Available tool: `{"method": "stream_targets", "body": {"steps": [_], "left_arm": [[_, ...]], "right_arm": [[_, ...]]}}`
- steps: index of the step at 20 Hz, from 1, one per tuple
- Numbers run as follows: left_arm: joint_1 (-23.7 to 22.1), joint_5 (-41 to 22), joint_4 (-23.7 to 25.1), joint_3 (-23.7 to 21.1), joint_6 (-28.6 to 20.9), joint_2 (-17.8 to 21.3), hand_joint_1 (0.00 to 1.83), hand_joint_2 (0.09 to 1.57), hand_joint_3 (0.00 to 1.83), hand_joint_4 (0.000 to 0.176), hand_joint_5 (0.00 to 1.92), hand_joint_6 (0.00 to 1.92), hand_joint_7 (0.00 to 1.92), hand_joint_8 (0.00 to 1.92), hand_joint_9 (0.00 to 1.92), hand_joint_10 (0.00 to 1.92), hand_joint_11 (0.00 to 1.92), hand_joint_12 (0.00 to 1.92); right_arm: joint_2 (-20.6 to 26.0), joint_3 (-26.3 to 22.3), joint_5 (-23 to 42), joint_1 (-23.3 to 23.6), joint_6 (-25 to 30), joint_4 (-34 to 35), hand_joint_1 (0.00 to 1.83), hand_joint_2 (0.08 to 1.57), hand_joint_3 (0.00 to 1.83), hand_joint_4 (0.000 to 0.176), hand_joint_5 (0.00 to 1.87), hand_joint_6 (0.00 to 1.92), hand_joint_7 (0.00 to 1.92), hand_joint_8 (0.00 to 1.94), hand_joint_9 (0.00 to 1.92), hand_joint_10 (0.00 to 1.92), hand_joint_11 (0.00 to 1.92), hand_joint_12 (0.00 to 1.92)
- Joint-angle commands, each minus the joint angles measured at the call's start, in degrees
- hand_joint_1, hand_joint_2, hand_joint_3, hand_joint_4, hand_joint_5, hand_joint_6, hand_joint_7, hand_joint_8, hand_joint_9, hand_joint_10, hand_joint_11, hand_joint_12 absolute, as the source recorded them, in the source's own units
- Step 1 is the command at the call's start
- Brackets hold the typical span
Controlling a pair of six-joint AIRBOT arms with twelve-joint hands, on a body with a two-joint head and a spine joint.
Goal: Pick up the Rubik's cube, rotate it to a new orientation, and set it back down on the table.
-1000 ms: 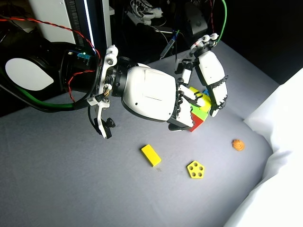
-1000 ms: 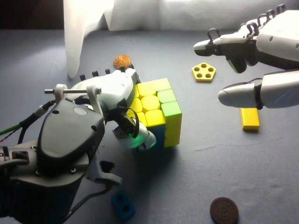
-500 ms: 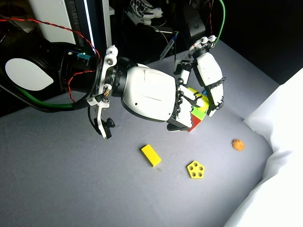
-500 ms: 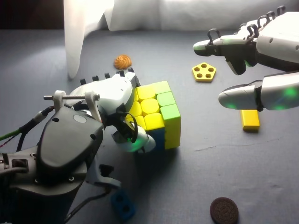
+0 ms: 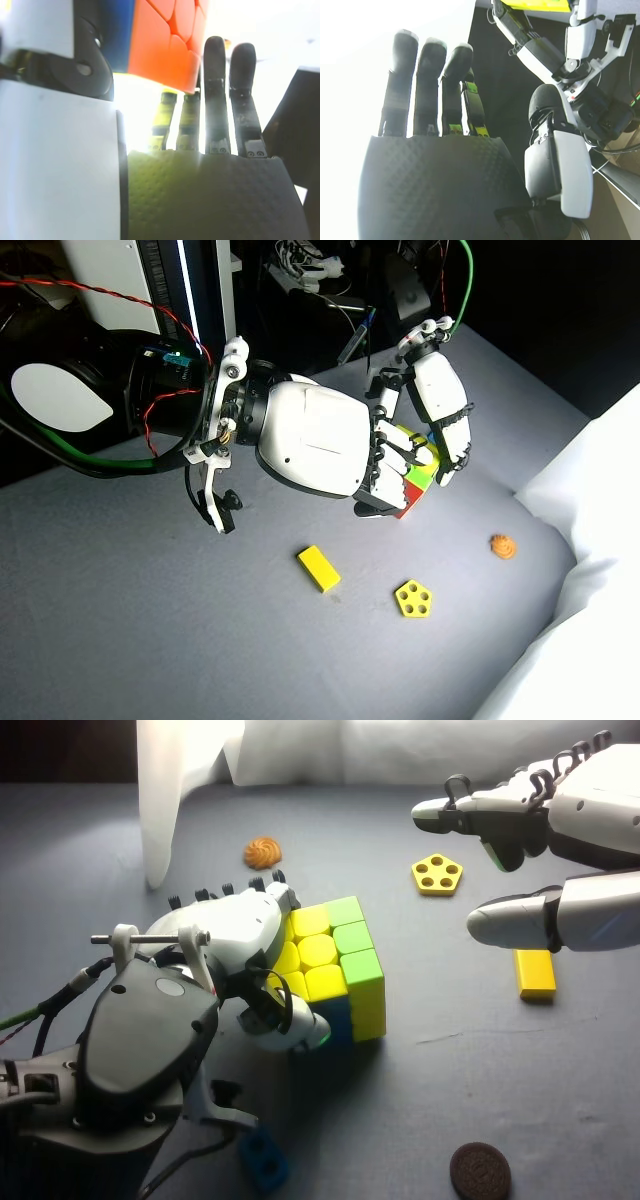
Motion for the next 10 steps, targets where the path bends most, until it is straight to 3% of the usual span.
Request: {"method": "stream_targets", "body": {"steps": [1, 2, 4, 5, 7, 10], "left_arm": [[0.0, -2.1, 3.8, -0.2, -0.6, 0.4, 0.89, 1.05, 0.00, 0.000, 0.18, 0.04, 0.23, 0.02, 0.20, 0.15, 0.00, 0.91], [0.0, -2.1, 3.8, -0.3, -0.6, 0.4, 0.90, 1.00, 0.00, 0.000, 0.15, 0.01, 0.17, 0.01, 0.16, 0.07, 0.00, 0.70], [0.1, -2.1, 3.8, -0.5, -0.6, 0.4, 0.71, 1.00, 0.00, 0.000, 0.01, 0.00, 0.02, 0.00, 0.02, 0.01, 0.00, 0.26], [0.1, -2.1, 3.8, -0.6, -0.6, 0.4, 0.77, 0.94, 0.00, 0.013, 0.00, 0.00, 0.00, 0.00, 0.00, 0.00, 0.00, 0.05], [0.1, -2.2, 3.8, -0.8, -0.6, 0.4, 0.85, 0.85, 0.00, 0.031, 0.00, 0.00, 0.00, 0.00, 0.00, 0.00, 0.00, 0.00], [-0.1, -2.2, 3.8, -0.8, -0.6, 0.4, 0.81, 0.85, 0.00, 0.051, 0.00, 0.00, 0.00, 0.00, 0.00, 0.00, 0.00, 0.00]], "right_arm": [[0.3, -0.2, 6.6, 0.4, 0.1, 0.6, 0.14, 1.24, 0.00, 0.000, 0.16, 0.01, 0.36, 1.80, 0.40, 1.92, 0.36, 1.92], [0.3, -0.2, 6.6, 0.3, 0.1, 0.6, 0.13, 1.24, 0.00, 0.000, 0.14, 0.00, 0.32, 1.82, 0.35, 1.92, 0.32, 1.92], [0.3, -0.2, 6.5, 0.3, 0.1, 0.5, 0.14, 1.23, 0.00, 0.000, 0.16, 0.01, 0.40, 1.75, 0.43, 1.92, 0.39, 1.92], [0.3, -0.2, 6.5, 0.3, 0.1, 0.5, 0.14, 1.23, 0.00, 0.000, 0.16, 0.01, 0.41, 1.70, 0.43, 1.92, 0.35, 1.92], [0.3, -0.2, 6.5, 0.3, 0.1, 0.5, 0.17, 1.22, 0.00, 0.000, 0.16, 0.01, 0.42, 1.66, 0.41, 1.92, 0.33, 1.92], [0.3, -0.2, 6.5, 0.3, 0.1, 0.5, 0.16, 1.21, 0.00, 0.000, 0.19, 0.02, 0.40, 1.54, 0.38, 1.92, 0.32, 1.92]]}}
